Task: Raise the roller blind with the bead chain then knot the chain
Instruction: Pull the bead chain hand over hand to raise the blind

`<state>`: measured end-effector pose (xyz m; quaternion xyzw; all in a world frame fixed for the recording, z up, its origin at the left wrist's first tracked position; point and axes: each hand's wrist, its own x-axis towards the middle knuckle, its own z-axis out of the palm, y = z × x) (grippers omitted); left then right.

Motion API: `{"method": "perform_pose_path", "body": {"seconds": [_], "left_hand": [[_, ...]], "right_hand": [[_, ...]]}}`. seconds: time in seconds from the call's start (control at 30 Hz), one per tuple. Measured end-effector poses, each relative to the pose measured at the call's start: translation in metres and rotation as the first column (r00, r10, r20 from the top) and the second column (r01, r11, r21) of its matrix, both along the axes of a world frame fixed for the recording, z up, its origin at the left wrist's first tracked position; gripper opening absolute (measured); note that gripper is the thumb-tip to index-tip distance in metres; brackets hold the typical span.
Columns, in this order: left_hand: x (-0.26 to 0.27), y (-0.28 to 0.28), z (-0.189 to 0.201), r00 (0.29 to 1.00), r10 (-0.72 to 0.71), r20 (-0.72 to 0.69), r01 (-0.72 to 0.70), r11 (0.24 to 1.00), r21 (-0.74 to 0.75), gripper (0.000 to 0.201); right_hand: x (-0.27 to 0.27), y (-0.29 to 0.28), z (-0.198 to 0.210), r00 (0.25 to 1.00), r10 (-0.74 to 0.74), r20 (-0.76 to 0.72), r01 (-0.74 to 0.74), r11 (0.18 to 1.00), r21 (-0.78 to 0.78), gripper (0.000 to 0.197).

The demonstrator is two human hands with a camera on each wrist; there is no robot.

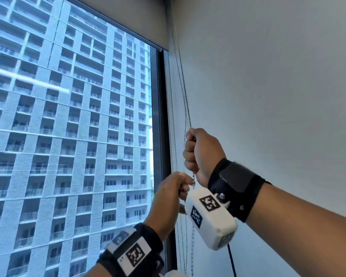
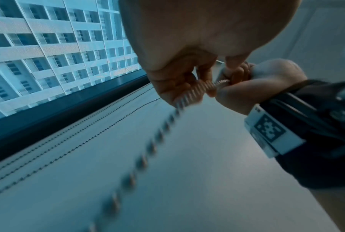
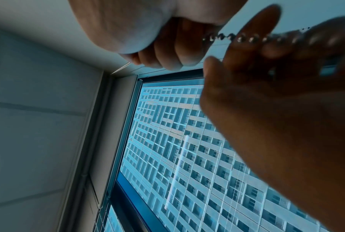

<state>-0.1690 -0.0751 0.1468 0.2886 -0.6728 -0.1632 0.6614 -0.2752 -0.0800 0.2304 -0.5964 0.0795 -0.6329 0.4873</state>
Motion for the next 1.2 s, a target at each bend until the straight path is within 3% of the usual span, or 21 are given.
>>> {"method": "perform_pose_path", "body": {"seconds": [0.1,0.23,0.4,0.57,0.7,0.93,1.2], "left_hand": [[0.010,0.001,0.012,0.998,-0.032,-0.053,0.033,0.999,0.024,0.040],[0.015,0.008,0.031,0.998,-0.060,-0.020,0.061,0.998,0.013,0.053],[0.012,0.016,0.046,0.992,-0.116,-0.041,0.117,0.993,0.004,0.054],[0.000,0.019,0.056,0.986,-0.163,-0.014,0.163,0.987,-0.004,0.047],[-0.004,0.017,0.058,0.979,-0.198,-0.047,0.198,0.980,0.000,0.036],[-0.008,0.004,0.047,0.968,-0.241,-0.064,0.243,0.969,0.033,0.028],[-0.001,-0.010,0.033,0.973,-0.226,-0.054,0.228,0.972,0.048,0.025]], "right_hand": [[-0.002,0.002,-0.003,1.000,-0.010,0.023,0.010,1.000,-0.013,0.024],[-0.001,0.004,-0.012,0.999,-0.052,-0.012,0.051,0.998,-0.025,0.022],[0.000,0.007,-0.020,0.997,-0.064,-0.038,0.062,0.996,-0.059,0.025],[0.003,0.010,-0.026,0.996,-0.055,-0.063,0.051,0.997,-0.063,0.057],[0.003,0.011,-0.033,0.997,-0.053,-0.059,0.051,0.998,-0.033,0.035],[-0.001,0.006,-0.043,0.995,-0.077,-0.063,0.077,0.997,-0.006,0.040],[-0.002,-0.007,-0.057,0.990,-0.081,-0.113,0.077,0.996,-0.044,0.032]]}}
